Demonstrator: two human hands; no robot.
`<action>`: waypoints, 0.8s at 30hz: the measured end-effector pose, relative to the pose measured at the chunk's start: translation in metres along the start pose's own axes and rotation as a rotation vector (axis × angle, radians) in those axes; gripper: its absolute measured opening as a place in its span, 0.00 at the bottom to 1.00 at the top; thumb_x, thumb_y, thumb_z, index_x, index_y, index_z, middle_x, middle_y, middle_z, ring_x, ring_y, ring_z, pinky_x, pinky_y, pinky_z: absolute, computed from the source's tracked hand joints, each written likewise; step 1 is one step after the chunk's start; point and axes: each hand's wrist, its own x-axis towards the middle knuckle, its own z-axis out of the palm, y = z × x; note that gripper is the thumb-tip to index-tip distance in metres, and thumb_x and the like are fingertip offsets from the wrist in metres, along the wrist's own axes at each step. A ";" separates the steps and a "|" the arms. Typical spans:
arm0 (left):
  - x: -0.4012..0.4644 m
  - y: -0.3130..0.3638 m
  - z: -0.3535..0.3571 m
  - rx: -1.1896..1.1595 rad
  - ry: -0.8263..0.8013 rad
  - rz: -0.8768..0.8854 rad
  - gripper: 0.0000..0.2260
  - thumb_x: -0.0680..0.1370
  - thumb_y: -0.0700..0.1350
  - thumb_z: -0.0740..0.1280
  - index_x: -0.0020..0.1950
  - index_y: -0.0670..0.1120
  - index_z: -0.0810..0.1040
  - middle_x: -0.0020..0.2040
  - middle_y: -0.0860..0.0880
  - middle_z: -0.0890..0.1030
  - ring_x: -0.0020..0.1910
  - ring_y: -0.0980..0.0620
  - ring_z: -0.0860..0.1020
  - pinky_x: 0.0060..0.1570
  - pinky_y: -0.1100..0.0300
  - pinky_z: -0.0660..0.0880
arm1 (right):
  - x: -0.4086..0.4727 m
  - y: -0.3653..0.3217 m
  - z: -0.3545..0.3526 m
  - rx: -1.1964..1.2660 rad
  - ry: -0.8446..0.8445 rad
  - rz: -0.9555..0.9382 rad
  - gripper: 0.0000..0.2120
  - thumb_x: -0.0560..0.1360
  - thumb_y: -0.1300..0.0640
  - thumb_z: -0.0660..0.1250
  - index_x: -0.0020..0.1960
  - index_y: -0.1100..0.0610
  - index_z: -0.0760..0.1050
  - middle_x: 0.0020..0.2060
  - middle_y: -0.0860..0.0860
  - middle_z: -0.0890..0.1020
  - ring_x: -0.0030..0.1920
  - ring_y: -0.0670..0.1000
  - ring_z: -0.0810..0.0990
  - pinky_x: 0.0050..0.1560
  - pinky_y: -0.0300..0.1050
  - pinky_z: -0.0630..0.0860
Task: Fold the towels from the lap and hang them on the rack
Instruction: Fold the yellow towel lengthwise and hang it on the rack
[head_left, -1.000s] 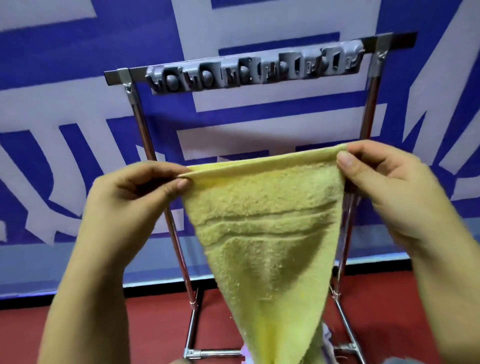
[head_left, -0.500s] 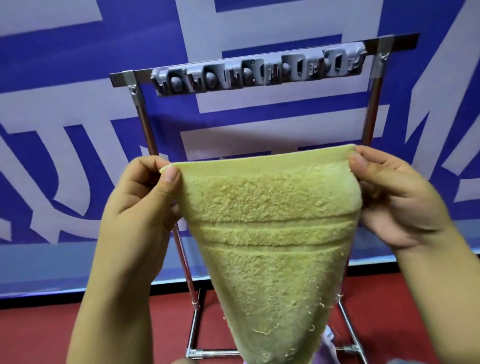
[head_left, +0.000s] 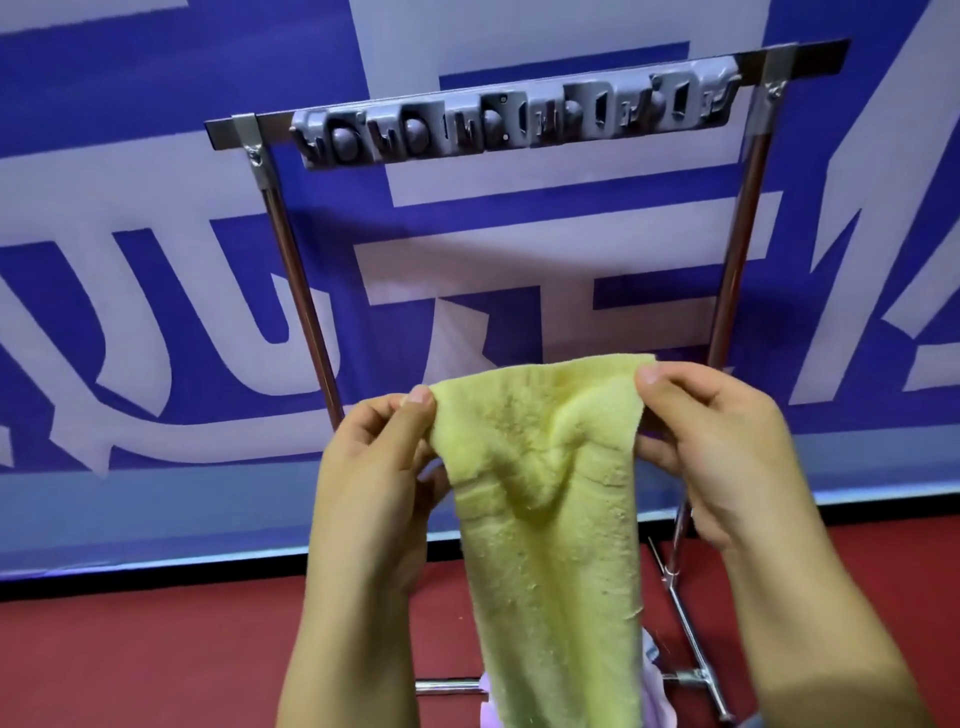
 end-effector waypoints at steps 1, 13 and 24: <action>-0.004 -0.002 0.003 0.003 -0.012 -0.001 0.07 0.78 0.42 0.65 0.40 0.45 0.73 0.33 0.46 0.77 0.33 0.51 0.77 0.30 0.60 0.76 | -0.006 0.004 0.001 -0.028 0.029 -0.042 0.10 0.76 0.63 0.64 0.38 0.55 0.80 0.30 0.47 0.84 0.34 0.44 0.83 0.32 0.39 0.79; -0.039 -0.006 0.020 0.273 -0.063 0.146 0.04 0.72 0.41 0.72 0.37 0.45 0.80 0.35 0.48 0.83 0.37 0.51 0.82 0.48 0.50 0.81 | -0.050 0.008 0.021 -0.413 -0.022 -0.322 0.08 0.72 0.57 0.69 0.44 0.43 0.81 0.42 0.42 0.82 0.45 0.35 0.79 0.42 0.22 0.69; -0.048 -0.004 0.025 0.214 -0.056 0.146 0.02 0.71 0.39 0.73 0.39 0.45 0.83 0.40 0.48 0.86 0.43 0.50 0.85 0.47 0.56 0.81 | -0.063 0.007 0.030 -0.311 -0.155 -0.295 0.09 0.74 0.60 0.66 0.48 0.51 0.83 0.44 0.43 0.80 0.45 0.33 0.77 0.39 0.21 0.68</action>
